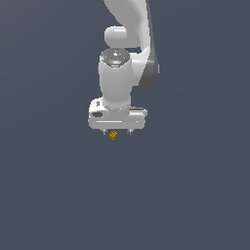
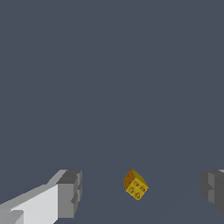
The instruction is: Pick up the object and move it to a goal position.
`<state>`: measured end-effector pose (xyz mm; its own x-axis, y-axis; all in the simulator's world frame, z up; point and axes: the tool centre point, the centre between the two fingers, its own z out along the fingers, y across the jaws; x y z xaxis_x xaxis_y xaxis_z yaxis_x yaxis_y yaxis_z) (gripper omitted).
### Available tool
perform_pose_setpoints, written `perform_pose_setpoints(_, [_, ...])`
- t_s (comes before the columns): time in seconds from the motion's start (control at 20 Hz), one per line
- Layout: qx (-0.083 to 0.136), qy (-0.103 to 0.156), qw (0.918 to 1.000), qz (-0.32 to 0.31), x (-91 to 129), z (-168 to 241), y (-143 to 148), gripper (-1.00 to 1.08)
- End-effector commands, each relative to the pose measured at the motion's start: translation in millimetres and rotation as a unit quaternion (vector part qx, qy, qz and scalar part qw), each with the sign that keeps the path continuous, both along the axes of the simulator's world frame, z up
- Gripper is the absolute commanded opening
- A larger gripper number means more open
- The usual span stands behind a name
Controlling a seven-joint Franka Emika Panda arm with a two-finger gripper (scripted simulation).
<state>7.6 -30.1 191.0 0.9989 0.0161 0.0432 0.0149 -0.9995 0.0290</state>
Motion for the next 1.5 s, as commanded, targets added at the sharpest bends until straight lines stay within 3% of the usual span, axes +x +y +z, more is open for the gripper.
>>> perform_pose_setpoints(0.0, [0.000, 0.000, 1.0000, 0.000, 0, 0, 0, 1.00])
perform_pose_setpoints(0.4, [0.005, 0.002, 0.9993, -0.036, -8, -15, -3, 1.00])
perform_pose_setpoints(0.75, [0.013, 0.006, 0.9936, -0.112, -27, -44, -10, 1.00])
perform_pose_setpoints(1.45, [0.021, 0.015, 0.9543, -0.298, -83, -108, -30, 1.00])
